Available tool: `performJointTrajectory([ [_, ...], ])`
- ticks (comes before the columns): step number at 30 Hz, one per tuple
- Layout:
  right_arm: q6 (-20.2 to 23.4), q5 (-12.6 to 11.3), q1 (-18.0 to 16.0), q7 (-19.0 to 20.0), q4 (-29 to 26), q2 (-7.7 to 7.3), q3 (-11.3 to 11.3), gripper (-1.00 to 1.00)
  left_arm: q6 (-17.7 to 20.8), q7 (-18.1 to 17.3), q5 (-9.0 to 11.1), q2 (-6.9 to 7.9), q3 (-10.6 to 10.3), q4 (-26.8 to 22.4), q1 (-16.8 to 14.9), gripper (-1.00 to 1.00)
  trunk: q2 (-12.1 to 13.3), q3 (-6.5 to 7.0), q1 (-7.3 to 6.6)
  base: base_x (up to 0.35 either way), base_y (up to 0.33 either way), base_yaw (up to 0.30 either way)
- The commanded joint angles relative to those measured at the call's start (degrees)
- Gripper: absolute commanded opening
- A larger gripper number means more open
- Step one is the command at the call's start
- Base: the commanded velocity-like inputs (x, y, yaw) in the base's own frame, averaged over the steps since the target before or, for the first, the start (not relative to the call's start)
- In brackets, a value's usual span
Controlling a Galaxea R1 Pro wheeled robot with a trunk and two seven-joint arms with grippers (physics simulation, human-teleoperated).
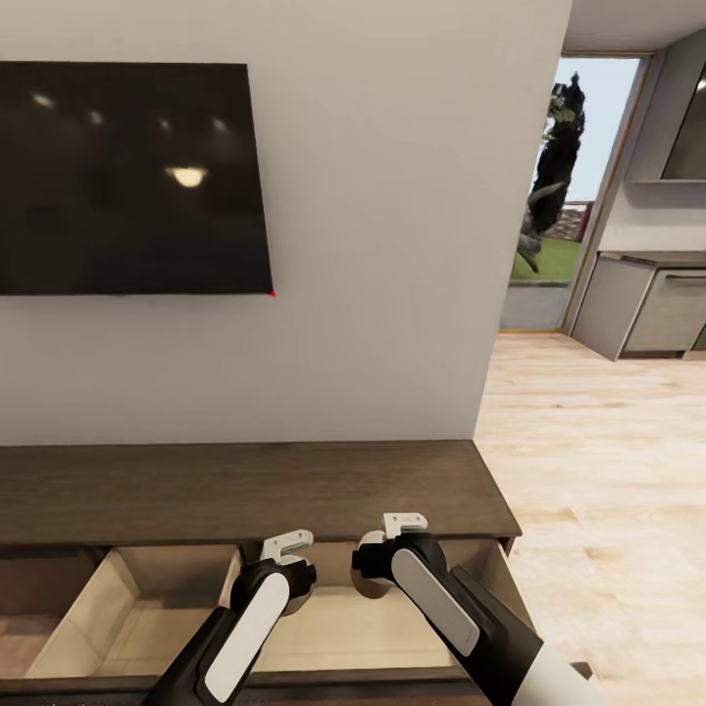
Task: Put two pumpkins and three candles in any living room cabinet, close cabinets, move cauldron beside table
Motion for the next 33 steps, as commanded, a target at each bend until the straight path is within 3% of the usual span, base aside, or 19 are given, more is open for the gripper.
performJointTrajectory([
  [1,-0.01,-0.47,-0.07,-0.58,-0.02,0.0,0.08,-1.0,0.07,0.55,0.39,0.01,-0.07,-0.06,-0.07,-1.0,-0.45,-0.24,0.22,0.0,0.0,0.0],
  [9,-0.01,-0.47,-0.07,-0.58,0.25,-0.05,0.08,-1.0,0.63,-3.07,0.62,0.02,-0.05,2.36,-0.26,-1.0,-3.66,-1.68,1.98,0.0,0.0,0.0],
  [18,0.05,-0.47,-0.1,-1.24,-0.37,0.13,0.07,-1.0,0.85,-8.8,0.56,-0.22,0.02,16.56,-7.09,-1.0,-7.27,-3.29,3.95,0.0,0.0,0.0],
  [26,-0.04,-0.58,-0.23,-0.97,1.0,1.19,0.04,-1.0,1.02,-9.62,0.69,-0.86,0.02,17.76,-9.94,-1.0,-10.47,-4.73,5.71,0.0,0.0,0.0],
  [33,0.03,-0.44,-0.54,-1.47,7.52,2.05,0.0,-1.0,0.96,-9.65,0.43,-1.95,-0.04,20.04,-10.66,-1.0,-13.28,-5.99,7.25,0.0,0.0,0.0],
])
